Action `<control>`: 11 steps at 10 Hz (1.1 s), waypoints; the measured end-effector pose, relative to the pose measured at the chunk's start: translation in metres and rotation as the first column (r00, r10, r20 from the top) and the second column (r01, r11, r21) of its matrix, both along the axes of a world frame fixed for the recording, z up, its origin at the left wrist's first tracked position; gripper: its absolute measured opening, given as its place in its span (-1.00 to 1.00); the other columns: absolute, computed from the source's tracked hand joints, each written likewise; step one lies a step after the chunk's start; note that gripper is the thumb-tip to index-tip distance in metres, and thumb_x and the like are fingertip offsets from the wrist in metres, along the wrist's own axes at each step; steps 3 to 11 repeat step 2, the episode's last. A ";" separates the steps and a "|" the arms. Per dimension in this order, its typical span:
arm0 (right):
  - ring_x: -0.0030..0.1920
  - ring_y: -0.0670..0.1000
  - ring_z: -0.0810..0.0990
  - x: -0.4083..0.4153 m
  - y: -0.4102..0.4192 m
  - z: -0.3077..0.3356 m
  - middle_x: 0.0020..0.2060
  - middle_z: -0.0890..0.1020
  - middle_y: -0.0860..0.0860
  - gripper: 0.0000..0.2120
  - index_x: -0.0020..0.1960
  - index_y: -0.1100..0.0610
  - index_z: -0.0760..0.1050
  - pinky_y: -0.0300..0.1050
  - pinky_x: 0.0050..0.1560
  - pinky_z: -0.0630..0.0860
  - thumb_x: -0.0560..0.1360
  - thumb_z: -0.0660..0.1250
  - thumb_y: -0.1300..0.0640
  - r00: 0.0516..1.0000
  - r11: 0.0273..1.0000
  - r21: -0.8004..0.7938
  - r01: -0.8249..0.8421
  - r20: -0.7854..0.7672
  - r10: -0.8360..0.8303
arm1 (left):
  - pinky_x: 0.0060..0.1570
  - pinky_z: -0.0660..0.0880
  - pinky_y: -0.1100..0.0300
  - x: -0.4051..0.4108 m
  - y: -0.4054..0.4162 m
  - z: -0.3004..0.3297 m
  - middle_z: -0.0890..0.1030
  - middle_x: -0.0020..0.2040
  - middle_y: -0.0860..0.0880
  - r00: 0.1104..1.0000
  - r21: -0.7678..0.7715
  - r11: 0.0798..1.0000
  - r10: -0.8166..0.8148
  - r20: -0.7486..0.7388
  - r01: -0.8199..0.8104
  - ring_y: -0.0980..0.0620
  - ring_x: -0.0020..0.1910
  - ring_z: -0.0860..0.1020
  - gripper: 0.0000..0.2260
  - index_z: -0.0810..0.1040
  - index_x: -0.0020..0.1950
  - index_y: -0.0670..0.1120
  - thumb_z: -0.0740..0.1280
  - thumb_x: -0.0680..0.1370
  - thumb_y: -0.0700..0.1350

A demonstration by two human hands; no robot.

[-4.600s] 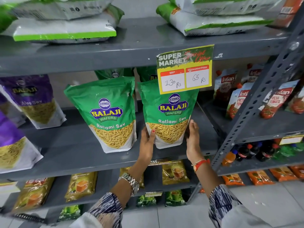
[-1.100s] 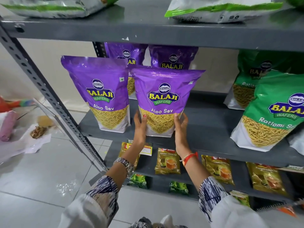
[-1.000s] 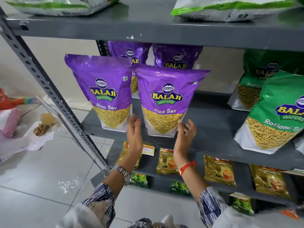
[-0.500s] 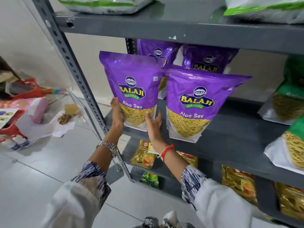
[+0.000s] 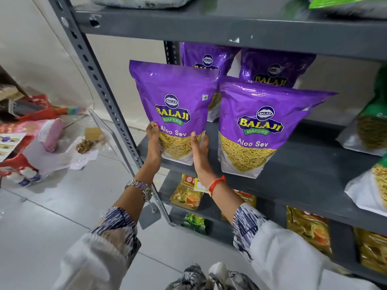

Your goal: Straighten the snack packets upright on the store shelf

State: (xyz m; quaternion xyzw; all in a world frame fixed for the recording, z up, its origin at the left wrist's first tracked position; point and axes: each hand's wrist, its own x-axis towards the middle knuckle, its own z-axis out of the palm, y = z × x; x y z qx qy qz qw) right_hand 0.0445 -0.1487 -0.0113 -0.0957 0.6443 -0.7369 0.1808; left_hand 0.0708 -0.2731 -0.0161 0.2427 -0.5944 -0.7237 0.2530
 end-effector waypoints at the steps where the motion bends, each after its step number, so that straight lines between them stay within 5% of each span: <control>1: 0.43 0.13 0.33 0.009 0.006 0.006 0.46 0.31 0.13 -0.24 0.49 0.07 0.07 0.19 0.42 0.32 0.43 0.22 -0.24 1.000 1.000 -0.003 0.016 0.004 -0.016 | 0.19 0.42 0.00 0.003 0.006 0.009 0.44 0.25 0.00 0.999 0.002 0.999 0.042 -0.016 -0.042 0.17 0.12 0.48 -0.60 0.16 0.39 0.03 0.04 0.58 0.12; 2: 0.48 0.07 0.25 0.020 0.014 0.001 0.50 0.24 0.10 -0.31 0.50 0.07 0.06 0.11 0.46 0.27 0.49 0.23 -0.13 0.998 0.999 -0.019 0.040 -0.052 -0.041 | 0.41 0.22 -0.11 0.010 0.020 0.004 0.16 0.51 -0.07 0.983 -0.087 0.980 0.176 -0.055 -0.180 -0.03 0.45 0.23 -0.53 0.02 0.47 0.07 0.08 0.59 0.07; 11: 0.48 0.07 0.25 0.020 0.014 0.001 0.50 0.24 0.10 -0.31 0.50 0.07 0.06 0.11 0.46 0.27 0.49 0.23 -0.13 0.998 0.999 -0.019 0.040 -0.052 -0.041 | 0.41 0.22 -0.11 0.010 0.020 0.004 0.16 0.51 -0.07 0.983 -0.087 0.980 0.176 -0.055 -0.180 -0.03 0.45 0.23 -0.53 0.02 0.47 0.07 0.08 0.59 0.07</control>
